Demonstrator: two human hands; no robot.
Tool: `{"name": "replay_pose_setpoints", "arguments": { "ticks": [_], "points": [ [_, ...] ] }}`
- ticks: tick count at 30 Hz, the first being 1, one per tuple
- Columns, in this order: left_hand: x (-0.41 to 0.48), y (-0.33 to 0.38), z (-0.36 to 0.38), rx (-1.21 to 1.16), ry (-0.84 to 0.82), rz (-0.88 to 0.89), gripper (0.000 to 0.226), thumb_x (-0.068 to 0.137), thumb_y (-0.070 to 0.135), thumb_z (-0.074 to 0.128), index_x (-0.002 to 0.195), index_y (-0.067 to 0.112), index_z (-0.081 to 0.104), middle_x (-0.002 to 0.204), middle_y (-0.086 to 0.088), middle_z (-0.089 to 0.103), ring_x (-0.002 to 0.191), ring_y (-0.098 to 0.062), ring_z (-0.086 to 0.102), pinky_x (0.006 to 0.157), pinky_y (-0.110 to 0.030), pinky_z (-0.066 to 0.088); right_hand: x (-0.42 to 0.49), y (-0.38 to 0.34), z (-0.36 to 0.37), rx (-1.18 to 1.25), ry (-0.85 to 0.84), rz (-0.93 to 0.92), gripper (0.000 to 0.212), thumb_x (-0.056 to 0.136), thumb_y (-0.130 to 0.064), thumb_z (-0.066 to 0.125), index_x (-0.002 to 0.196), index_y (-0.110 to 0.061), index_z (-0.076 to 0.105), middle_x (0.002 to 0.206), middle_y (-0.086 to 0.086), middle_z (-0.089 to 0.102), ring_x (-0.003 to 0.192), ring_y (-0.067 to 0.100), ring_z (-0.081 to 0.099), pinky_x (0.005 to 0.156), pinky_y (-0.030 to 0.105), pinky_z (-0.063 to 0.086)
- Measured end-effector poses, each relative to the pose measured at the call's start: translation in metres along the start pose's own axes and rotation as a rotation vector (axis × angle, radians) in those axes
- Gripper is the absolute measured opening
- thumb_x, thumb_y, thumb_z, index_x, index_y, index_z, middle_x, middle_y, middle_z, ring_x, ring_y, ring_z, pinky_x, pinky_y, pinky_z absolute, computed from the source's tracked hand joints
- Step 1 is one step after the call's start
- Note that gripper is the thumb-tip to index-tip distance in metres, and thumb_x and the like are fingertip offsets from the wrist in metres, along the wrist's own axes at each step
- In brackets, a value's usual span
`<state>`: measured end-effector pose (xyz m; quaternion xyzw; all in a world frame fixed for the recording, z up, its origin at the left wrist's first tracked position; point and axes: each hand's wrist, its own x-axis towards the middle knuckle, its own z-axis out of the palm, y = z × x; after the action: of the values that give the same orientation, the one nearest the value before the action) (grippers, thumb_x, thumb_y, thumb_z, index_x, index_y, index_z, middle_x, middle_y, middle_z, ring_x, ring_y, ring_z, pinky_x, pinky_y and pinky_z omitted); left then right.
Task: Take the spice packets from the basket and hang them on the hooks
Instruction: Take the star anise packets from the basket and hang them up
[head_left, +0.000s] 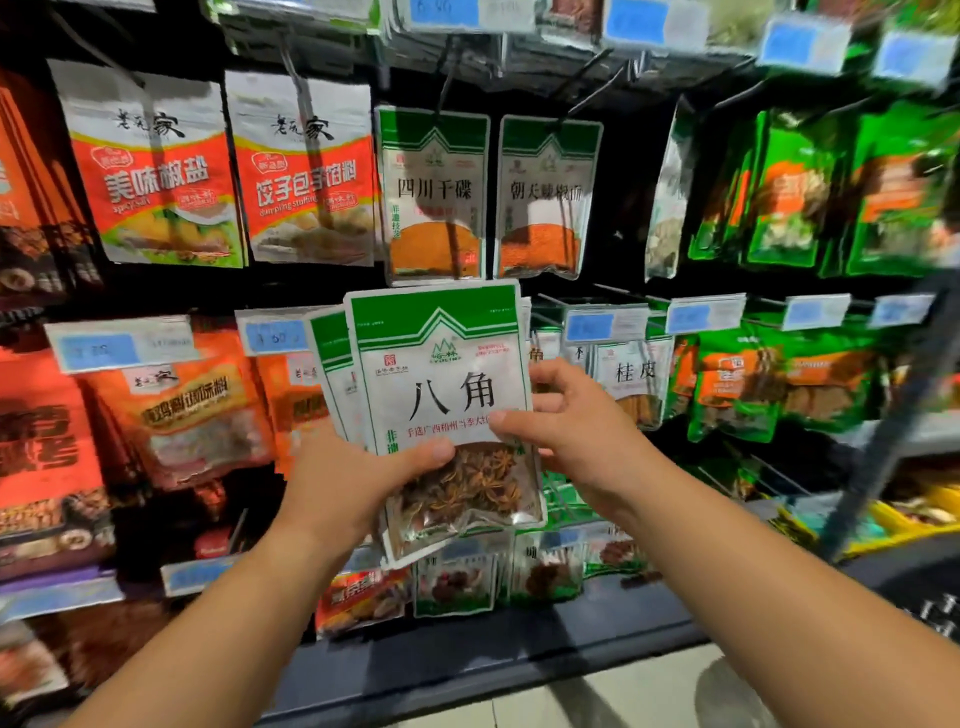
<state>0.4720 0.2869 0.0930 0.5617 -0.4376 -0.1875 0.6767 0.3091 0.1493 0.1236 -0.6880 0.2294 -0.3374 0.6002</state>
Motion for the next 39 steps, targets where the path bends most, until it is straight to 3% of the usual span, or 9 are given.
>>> {"name": "replay_pose_setpoints", "arguments": {
  "ticks": [3,11,15,19,21,27,33,36,39],
  "points": [
    [0.002,-0.004,0.024,0.016,-0.053,0.006,0.056,0.056,0.019,0.089,0.109,0.026,0.073,0.103,0.012,0.079,0.096,-0.007,0.075,0.074,-0.016,0.058,-0.008,0.003,-0.021,0.001,-0.063,0.034,0.041,0.086,-0.002,0.078,0.124,-0.01,0.064,0.111,0.008,0.078,0.105,0.025,0.075,0.091,0.04,0.061],
    [0.01,-0.004,0.057,0.052,-0.089,-0.015,0.056,0.055,0.025,0.093,0.108,0.027,0.075,0.104,0.012,0.079,0.099,-0.009,0.075,0.088,-0.036,0.059,-0.014,0.012,-0.058,0.018,0.045,0.063,0.034,0.084,0.0,0.078,0.116,-0.011,0.07,0.11,0.01,0.078,0.103,0.028,0.075,0.089,0.044,0.061],
    [0.012,-0.006,0.062,0.056,-0.04,-0.019,0.046,0.065,0.019,0.09,0.107,0.028,0.074,0.103,0.014,0.079,0.096,-0.007,0.075,0.085,-0.031,0.059,-0.011,0.017,-0.074,-0.021,0.096,0.074,0.036,0.082,-0.002,0.081,0.116,-0.012,0.07,0.11,0.009,0.078,0.104,0.028,0.075,0.094,0.049,0.059],
    [0.015,-0.007,0.062,0.115,-0.016,-0.01,0.034,0.072,0.019,0.089,0.1,0.03,0.074,0.096,0.024,0.077,0.089,0.003,0.073,0.077,-0.017,0.056,-0.01,0.018,-0.103,-0.057,0.145,0.099,0.036,0.084,-0.003,0.081,0.116,-0.017,0.069,0.111,0.005,0.078,0.103,0.024,0.075,0.093,0.045,0.058],
    [0.019,-0.008,0.059,0.122,0.008,-0.016,0.034,0.072,0.019,0.089,0.101,0.028,0.075,0.094,0.023,0.077,0.086,0.004,0.073,0.077,-0.019,0.056,-0.008,0.019,-0.119,-0.067,0.179,0.107,0.038,0.085,-0.003,0.08,0.118,-0.018,0.069,0.11,0.003,0.078,0.105,0.025,0.074,0.095,0.046,0.058],
    [0.033,-0.009,0.045,0.127,0.076,-0.004,0.041,0.071,0.009,0.088,0.109,0.014,0.073,0.095,0.01,0.078,0.08,0.006,0.072,0.068,-0.011,0.053,-0.009,0.019,-0.167,-0.082,0.321,0.095,0.038,0.086,0.003,0.075,0.118,-0.017,0.07,0.107,0.004,0.079,0.104,0.025,0.074,0.091,0.041,0.057],
    [0.037,-0.011,0.037,0.131,0.054,0.002,0.038,0.072,0.008,0.087,0.104,0.023,0.072,0.092,0.024,0.077,0.082,0.006,0.072,0.072,-0.014,0.05,-0.01,0.032,-0.189,-0.071,0.335,0.146,0.036,0.087,0.006,0.071,0.117,-0.013,0.069,0.106,0.006,0.079,0.098,0.024,0.075,0.077,0.034,0.056],
    [0.04,-0.012,0.039,0.127,0.034,-0.003,0.039,0.067,0.013,0.088,0.103,0.019,0.074,0.095,0.015,0.079,0.085,-0.003,0.075,0.077,-0.024,0.054,-0.003,0.041,-0.18,-0.113,0.28,0.178,0.034,0.086,0.009,0.07,0.113,-0.012,0.07,0.102,0.006,0.08,0.088,0.018,0.077,0.067,0.024,0.057],
    [0.044,-0.014,0.041,0.114,0.015,-0.011,0.046,0.062,0.02,0.088,0.105,0.012,0.075,0.097,0.004,0.08,0.087,-0.011,0.076,0.08,-0.032,0.055,0.01,0.052,-0.168,-0.165,0.225,0.218,0.034,0.085,0.004,0.074,0.115,-0.012,0.07,0.106,0.006,0.079,0.094,0.022,0.076,0.075,0.031,0.057]
  ]
}}
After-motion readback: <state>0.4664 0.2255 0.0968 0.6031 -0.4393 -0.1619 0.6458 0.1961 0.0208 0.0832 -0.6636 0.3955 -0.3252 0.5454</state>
